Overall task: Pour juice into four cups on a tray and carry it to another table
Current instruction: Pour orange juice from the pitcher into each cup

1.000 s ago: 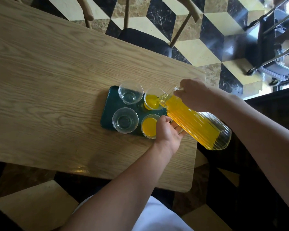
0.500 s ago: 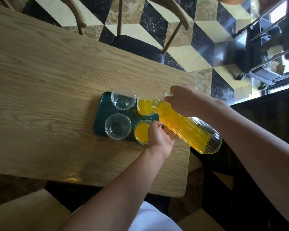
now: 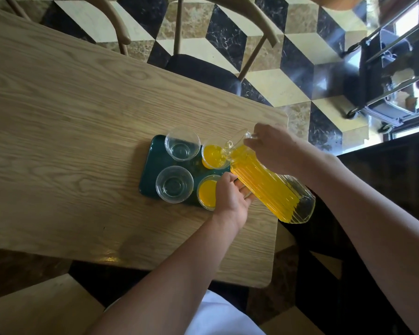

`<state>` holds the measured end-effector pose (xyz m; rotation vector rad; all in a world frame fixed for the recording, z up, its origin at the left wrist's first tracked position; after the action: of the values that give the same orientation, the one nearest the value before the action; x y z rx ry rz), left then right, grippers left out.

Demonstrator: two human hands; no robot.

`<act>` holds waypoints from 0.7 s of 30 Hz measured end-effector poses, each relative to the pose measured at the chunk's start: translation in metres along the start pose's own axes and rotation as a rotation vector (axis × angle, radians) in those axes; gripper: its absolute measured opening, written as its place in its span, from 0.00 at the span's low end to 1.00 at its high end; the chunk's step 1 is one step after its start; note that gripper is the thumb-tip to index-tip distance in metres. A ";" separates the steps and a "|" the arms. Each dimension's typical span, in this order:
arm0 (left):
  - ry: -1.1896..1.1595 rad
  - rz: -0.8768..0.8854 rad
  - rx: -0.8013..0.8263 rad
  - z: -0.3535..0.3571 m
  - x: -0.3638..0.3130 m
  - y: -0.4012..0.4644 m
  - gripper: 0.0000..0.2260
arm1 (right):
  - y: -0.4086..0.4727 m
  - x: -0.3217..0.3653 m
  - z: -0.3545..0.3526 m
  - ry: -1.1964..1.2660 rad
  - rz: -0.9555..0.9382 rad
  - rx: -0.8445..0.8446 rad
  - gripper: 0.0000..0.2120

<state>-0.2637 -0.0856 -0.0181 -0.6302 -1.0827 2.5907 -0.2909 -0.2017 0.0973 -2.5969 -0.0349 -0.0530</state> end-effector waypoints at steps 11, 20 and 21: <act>0.073 0.066 -0.030 -0.008 -0.029 -0.004 0.33 | -0.015 0.012 -0.012 0.065 -0.010 -0.089 0.14; 0.041 0.067 -0.033 -0.020 -0.040 -0.008 0.33 | -0.015 0.032 -0.008 0.043 -0.008 -0.070 0.15; 0.040 0.064 -0.023 -0.022 -0.040 -0.007 0.32 | -0.015 0.035 -0.007 0.040 -0.009 -0.067 0.15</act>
<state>-0.2180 -0.0835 -0.0152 -0.7305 -1.0988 2.6104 -0.2566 -0.1924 0.1126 -2.6618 -0.0312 -0.1113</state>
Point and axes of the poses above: each hand's wrist, its own y-axis towards the middle knuckle, its own z-axis out of the palm, x = y × z, the point moved 6 cm from there along y, towards the middle knuckle, and after that the axes turned 11 degrees about z, right-handed, at the moved point
